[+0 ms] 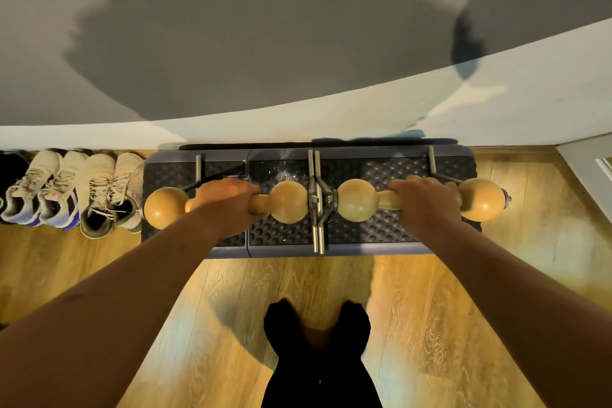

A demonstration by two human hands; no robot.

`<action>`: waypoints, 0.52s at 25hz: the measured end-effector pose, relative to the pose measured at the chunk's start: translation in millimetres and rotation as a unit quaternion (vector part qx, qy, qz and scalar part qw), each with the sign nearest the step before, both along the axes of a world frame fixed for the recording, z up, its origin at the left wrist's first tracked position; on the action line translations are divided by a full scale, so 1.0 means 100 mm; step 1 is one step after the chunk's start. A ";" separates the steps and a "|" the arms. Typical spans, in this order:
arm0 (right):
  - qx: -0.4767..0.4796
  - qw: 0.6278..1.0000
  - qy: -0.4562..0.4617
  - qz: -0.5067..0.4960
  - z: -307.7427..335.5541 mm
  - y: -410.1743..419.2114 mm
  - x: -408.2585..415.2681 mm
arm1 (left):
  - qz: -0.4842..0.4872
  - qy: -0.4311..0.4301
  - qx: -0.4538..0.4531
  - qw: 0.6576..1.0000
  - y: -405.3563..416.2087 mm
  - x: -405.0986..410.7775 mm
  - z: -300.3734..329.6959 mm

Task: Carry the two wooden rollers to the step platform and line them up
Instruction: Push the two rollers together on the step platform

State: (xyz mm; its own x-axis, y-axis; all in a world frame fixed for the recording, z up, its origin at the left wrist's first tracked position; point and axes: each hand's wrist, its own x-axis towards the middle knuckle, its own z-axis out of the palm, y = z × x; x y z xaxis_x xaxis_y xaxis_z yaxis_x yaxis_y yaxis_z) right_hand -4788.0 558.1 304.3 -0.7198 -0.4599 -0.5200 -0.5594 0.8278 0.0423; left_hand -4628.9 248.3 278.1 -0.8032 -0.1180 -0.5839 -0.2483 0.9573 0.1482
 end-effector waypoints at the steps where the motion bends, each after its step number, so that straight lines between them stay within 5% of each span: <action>1: 0.003 1.000 -0.002 -0.002 0.00 0.00 0.00 | -0.001 0.000 -0.002 1.000 0.01 0.00 0.00; 13: 0.011 1.000 0.002 -0.010 0.00 0.06 -0.10 | -0.005 0.005 0.000 1.000 0.09 -0.14 0.04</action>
